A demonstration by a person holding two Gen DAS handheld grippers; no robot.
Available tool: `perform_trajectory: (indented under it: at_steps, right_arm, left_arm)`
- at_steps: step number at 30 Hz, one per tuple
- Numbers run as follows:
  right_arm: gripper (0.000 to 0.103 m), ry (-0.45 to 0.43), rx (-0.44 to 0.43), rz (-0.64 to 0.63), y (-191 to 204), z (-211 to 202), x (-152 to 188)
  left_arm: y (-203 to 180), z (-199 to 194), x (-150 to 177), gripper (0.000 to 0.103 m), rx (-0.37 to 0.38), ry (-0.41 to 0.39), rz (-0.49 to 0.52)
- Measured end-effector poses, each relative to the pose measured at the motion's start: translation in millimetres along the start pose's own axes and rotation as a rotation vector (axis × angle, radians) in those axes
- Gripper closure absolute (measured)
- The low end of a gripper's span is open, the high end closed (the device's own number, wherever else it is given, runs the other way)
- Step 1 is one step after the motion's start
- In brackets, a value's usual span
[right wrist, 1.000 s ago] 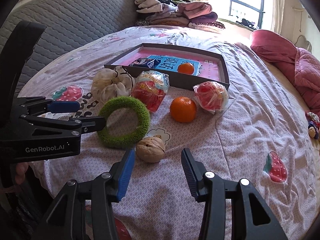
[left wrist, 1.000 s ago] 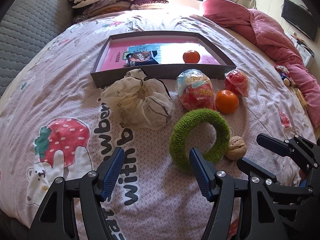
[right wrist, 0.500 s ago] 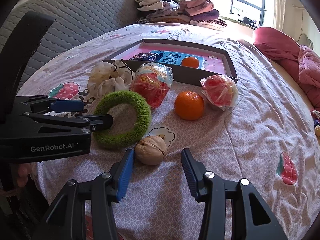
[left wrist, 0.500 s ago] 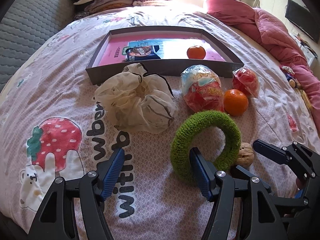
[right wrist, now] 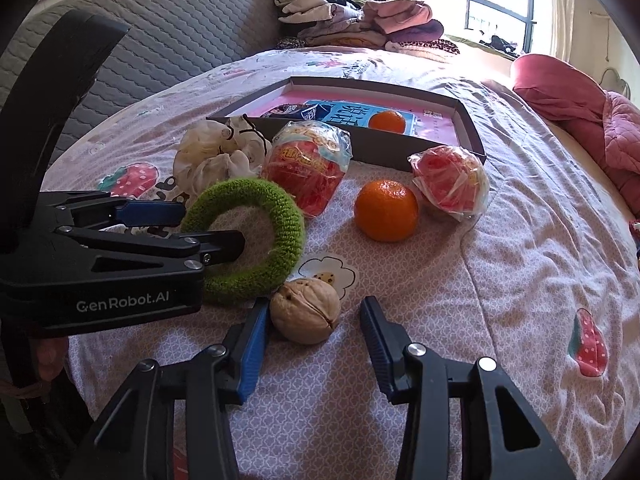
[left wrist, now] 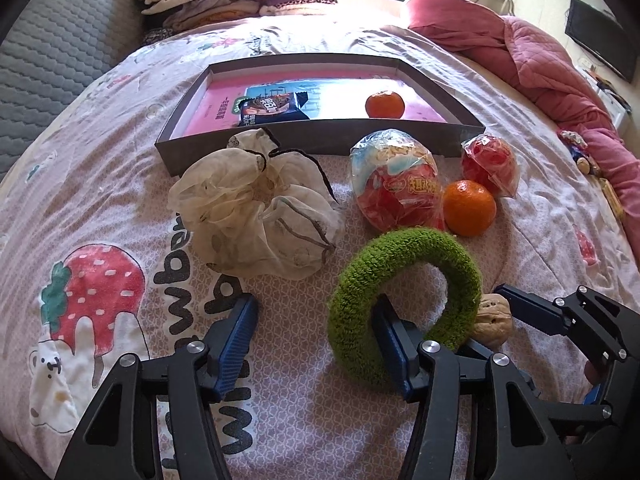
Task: Organize objects
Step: 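Grasp the green fuzzy ring with the left tool while the right tool grasps the walnut, then lift the green ring with the left tool while the right tool lifts the walnut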
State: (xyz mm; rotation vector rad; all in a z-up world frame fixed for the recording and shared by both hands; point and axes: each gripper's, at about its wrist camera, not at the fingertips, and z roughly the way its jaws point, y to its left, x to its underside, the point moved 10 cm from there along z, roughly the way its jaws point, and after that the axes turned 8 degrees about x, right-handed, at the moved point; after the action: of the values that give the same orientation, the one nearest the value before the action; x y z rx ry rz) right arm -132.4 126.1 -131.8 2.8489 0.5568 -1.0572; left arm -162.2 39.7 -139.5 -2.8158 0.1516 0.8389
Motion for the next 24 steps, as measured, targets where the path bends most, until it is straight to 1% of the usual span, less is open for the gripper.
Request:
perform_trajectory:
  at_steps: [1, 4, 6, 8, 12, 24]
  right_arm:
    - [0.064, -0.002, -0.001, -0.002, 0.1, -0.3, -0.1]
    - [0.066, -0.003, -0.001, -0.004, 0.1, -0.3, 0.2]
    - [0.068, -0.006, -0.001, -0.004, 0.1, -1.0, -0.2]
    - [0.068, -0.008, -0.004, -0.001, -0.2, -2.0, -0.5]
    - [0.068, -0.009, -0.004, 0.008, -1.8, -2.8, -0.7]
    - [0.068, -0.039, 0.003, 0.049, -10.3, -14.5, -6.8]
  left_arm:
    - [0.0, -0.2, -0.3, 0.052, 0.002, -0.002, 0.000]
    - [-0.5, -0.8, -0.2, 0.062, 0.011, -0.001, 0.005]
    - [-2.1, -2.0, 0.0, 0.078, 0.014, -0.006, 0.010]
    - [-3.7, -2.8, 0.6, 0.087, 0.020, -0.005, 0.012]
    - [-7.0, -6.3, 1.6, 0.088, 0.023, -0.012, 0.025]
    - [-10.5, -21.1, 0.9, 0.089, 0.018, -0.036, 0.041]
